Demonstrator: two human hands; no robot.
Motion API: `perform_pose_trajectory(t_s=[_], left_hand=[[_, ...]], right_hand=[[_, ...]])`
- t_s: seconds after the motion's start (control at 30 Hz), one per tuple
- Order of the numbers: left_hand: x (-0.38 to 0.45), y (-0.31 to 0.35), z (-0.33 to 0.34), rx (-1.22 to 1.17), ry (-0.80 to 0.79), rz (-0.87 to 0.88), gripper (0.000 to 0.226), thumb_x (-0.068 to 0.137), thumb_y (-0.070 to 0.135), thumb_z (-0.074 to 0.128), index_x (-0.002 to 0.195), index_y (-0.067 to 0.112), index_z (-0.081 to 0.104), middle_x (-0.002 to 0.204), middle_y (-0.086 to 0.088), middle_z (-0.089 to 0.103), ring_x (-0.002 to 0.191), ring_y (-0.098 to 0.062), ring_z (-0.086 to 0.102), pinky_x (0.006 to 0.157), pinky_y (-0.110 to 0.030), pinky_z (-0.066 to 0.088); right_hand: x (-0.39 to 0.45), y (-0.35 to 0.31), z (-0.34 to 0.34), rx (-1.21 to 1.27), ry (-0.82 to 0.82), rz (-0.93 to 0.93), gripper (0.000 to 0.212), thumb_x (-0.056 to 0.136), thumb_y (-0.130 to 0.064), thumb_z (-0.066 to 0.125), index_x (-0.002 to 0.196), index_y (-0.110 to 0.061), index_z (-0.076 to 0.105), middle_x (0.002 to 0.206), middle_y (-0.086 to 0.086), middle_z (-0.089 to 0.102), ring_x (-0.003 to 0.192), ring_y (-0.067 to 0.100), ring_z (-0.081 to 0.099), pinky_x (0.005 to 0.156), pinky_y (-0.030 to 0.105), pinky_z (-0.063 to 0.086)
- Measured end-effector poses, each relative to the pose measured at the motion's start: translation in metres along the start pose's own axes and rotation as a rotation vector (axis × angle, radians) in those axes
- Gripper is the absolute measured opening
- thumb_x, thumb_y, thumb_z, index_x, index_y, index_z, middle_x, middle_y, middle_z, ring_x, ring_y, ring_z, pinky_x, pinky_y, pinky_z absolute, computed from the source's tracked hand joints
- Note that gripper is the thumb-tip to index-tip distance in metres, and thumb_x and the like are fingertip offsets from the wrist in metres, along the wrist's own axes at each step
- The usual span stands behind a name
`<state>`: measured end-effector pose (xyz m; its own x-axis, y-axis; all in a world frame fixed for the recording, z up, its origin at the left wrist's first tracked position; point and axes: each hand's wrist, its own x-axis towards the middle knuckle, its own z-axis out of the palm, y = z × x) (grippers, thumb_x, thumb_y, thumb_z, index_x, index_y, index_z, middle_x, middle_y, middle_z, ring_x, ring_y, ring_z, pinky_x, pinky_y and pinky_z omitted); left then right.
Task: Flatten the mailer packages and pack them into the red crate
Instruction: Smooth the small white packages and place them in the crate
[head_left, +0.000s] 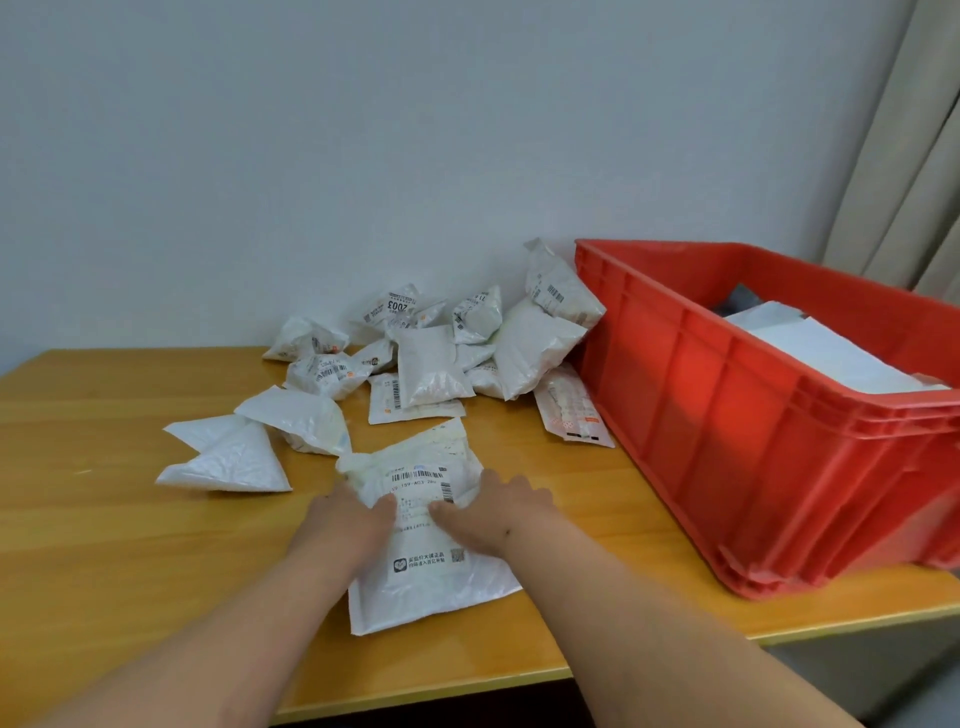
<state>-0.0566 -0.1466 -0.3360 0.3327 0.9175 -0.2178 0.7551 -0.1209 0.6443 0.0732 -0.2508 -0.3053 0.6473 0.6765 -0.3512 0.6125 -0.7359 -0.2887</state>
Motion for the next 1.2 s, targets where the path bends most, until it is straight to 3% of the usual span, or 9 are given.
perform_pose_trajectory(t_s=[0.23, 0.37, 0.47, 0.6, 0.67, 0.8, 0.97, 1.07, 1.2], left_hand=[[-0.011, 0.007, -0.011, -0.523, -0.196, -0.225, 0.05, 0.08, 0.02, 0.08, 0.123, 0.006, 0.058, 0.114, -0.015, 0.066, 0.103, -0.034, 0.063, 0.092, -0.049, 0.052], [-0.022, 0.023, -0.018, -0.684, -0.262, -0.23, 0.016, 0.09, 0.009, 0.068, 0.104, 0.002, 0.063, 0.103, -0.02, 0.071, 0.094, -0.038, 0.067, 0.087, -0.053, 0.054], [-0.026, 0.052, -0.027, -0.769, -0.147, -0.098, 0.014, 0.098, 0.008, 0.055, 0.11, 0.011, 0.059, 0.104, -0.012, 0.069, 0.092, -0.034, 0.067, 0.082, -0.051, 0.055], [-0.032, 0.103, -0.044, -0.814, 0.004, 0.096, 0.045, 0.093, 0.017, 0.046, 0.135, 0.031, 0.048, 0.133, -0.001, 0.057, 0.114, -0.027, 0.056, 0.091, -0.044, 0.05], [-0.047, 0.135, -0.052, -0.81, 0.085, 0.186, 0.06, 0.095, 0.01, 0.038, 0.15, 0.033, 0.032, 0.145, 0.002, 0.045, 0.118, -0.025, 0.05, 0.082, -0.032, 0.043], [-0.067, 0.197, -0.056, -0.841, 0.214, 0.394, 0.072, 0.099, 0.008, 0.034, 0.155, 0.039, 0.001, 0.155, 0.006, 0.031, 0.121, -0.019, 0.048, 0.084, -0.03, 0.04], [-0.09, 0.273, -0.026, -0.802, 0.265, 0.68, 0.04, 0.099, 0.01, 0.042, 0.126, 0.038, 0.031, 0.119, 0.007, 0.05, 0.09, -0.014, 0.06, 0.061, -0.03, 0.054], [-0.099, 0.317, 0.0, -0.683, 0.165, 0.837, 0.042, 0.094, 0.004, 0.046, 0.123, 0.035, 0.041, 0.131, 0.0, 0.049, 0.109, -0.021, 0.058, 0.082, -0.034, 0.057], [-0.114, 0.358, 0.034, -0.399, -0.001, 0.959, 0.068, 0.086, -0.006, 0.049, 0.144, 0.027, 0.04, 0.147, -0.002, 0.04, 0.132, -0.018, 0.043, 0.106, -0.025, 0.039]], right_hand=[[-0.009, 0.009, -0.017, 0.236, -0.104, 0.052, 0.081, 0.083, -0.049, 0.071, 0.146, -0.013, 0.036, 0.137, 0.007, 0.049, 0.109, 0.022, 0.054, 0.077, 0.031, 0.044], [-0.013, 0.012, -0.033, 0.335, -0.046, -0.003, 0.072, 0.086, -0.038, 0.07, 0.144, -0.015, 0.037, 0.126, 0.003, 0.056, 0.093, 0.018, 0.05, 0.073, 0.028, 0.048], [-0.016, 0.01, -0.053, 0.321, 0.096, -0.068, 0.058, 0.086, -0.037, 0.063, 0.137, -0.017, 0.044, 0.107, -0.001, 0.055, 0.099, 0.022, 0.056, 0.089, 0.036, 0.052], [-0.027, 0.003, -0.1, 0.24, 0.359, -0.161, 0.061, 0.089, -0.033, 0.053, 0.144, -0.019, 0.033, 0.14, 0.014, 0.043, 0.131, 0.037, 0.039, 0.109, 0.048, 0.032], [-0.031, 0.0, -0.129, 0.252, 0.477, -0.211, 0.064, 0.091, -0.031, 0.052, 0.149, -0.021, 0.027, 0.145, 0.015, 0.038, 0.136, 0.038, 0.033, 0.11, 0.051, 0.025], [-0.04, 0.017, -0.185, 0.325, 0.734, -0.303, 0.067, 0.093, -0.029, 0.052, 0.152, -0.028, 0.021, 0.144, 0.014, 0.038, 0.135, 0.036, 0.032, 0.109, 0.051, 0.024], [-0.043, 0.082, -0.239, 0.361, 0.96, -0.263, 0.064, 0.095, -0.027, 0.052, 0.152, -0.033, 0.023, 0.136, 0.011, 0.044, 0.128, 0.034, 0.039, 0.101, 0.047, 0.031], [-0.042, 0.129, -0.26, 0.391, 1.075, -0.143, 0.057, 0.096, -0.028, 0.051, 0.149, -0.034, 0.031, 0.137, 0.012, 0.044, 0.127, 0.034, 0.039, 0.102, 0.044, 0.031], [-0.04, 0.19, -0.274, 0.388, 1.094, 0.052, 0.051, 0.099, -0.032, 0.049, 0.148, -0.032, 0.036, 0.141, 0.012, 0.042, 0.131, 0.035, 0.037, 0.106, 0.045, 0.028]])
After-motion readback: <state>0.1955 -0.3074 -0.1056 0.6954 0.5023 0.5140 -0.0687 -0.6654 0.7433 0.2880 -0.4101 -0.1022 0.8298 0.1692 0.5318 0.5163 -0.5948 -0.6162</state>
